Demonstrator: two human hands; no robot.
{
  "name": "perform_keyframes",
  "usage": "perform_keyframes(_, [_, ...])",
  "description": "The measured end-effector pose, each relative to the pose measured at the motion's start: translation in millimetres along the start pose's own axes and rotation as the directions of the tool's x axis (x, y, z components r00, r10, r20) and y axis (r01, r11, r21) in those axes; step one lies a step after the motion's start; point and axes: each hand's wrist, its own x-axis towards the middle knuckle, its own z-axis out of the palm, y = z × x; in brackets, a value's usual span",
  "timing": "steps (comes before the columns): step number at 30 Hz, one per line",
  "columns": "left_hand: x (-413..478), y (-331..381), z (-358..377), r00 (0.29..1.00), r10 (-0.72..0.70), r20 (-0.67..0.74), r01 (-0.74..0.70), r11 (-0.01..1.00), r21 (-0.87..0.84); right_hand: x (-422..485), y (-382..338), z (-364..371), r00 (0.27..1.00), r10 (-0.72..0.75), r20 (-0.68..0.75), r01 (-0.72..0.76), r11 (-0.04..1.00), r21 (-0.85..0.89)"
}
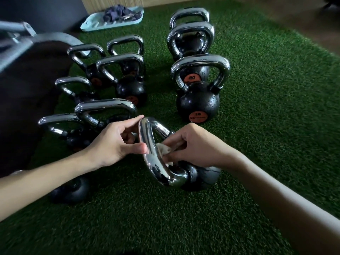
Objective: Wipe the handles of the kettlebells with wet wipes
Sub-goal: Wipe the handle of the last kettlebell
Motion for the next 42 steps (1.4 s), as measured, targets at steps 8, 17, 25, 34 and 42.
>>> perform_keyframes(8, [0, 8, -1, 1.0, 0.009, -0.006, -0.008, 0.998, 0.059, -6, 1, -1, 0.998, 0.043, 0.044, -0.041, 0.998, -0.049])
perform_keyframes(17, [1, 10, -4, 1.0, -0.003, 0.008, 0.002, 0.994, 0.113, 30, 4, 17, 0.947, 0.013, -0.321, -0.039, 0.996, -0.074])
perform_keyframes(25, [1, 15, -6, 1.0, 0.008, 0.013, -0.01, 0.976, 0.219, 50, 6, 26, 0.874, -0.082, -0.48, -0.048, 0.967, -0.252])
perform_keyframes(34, [2, 26, -6, 1.0, 0.0, 0.005, -0.002, 0.953, 0.303, 45, 13, 26, 0.857, -0.054, -0.513, -0.231, 0.849, -0.476])
perform_keyframes(42, [7, 29, -3, 1.0, -0.006, 0.026, -0.003, 0.944, 0.329, 43, 19, 18, 0.818, -0.077, -0.57, -0.175, 0.911, -0.374])
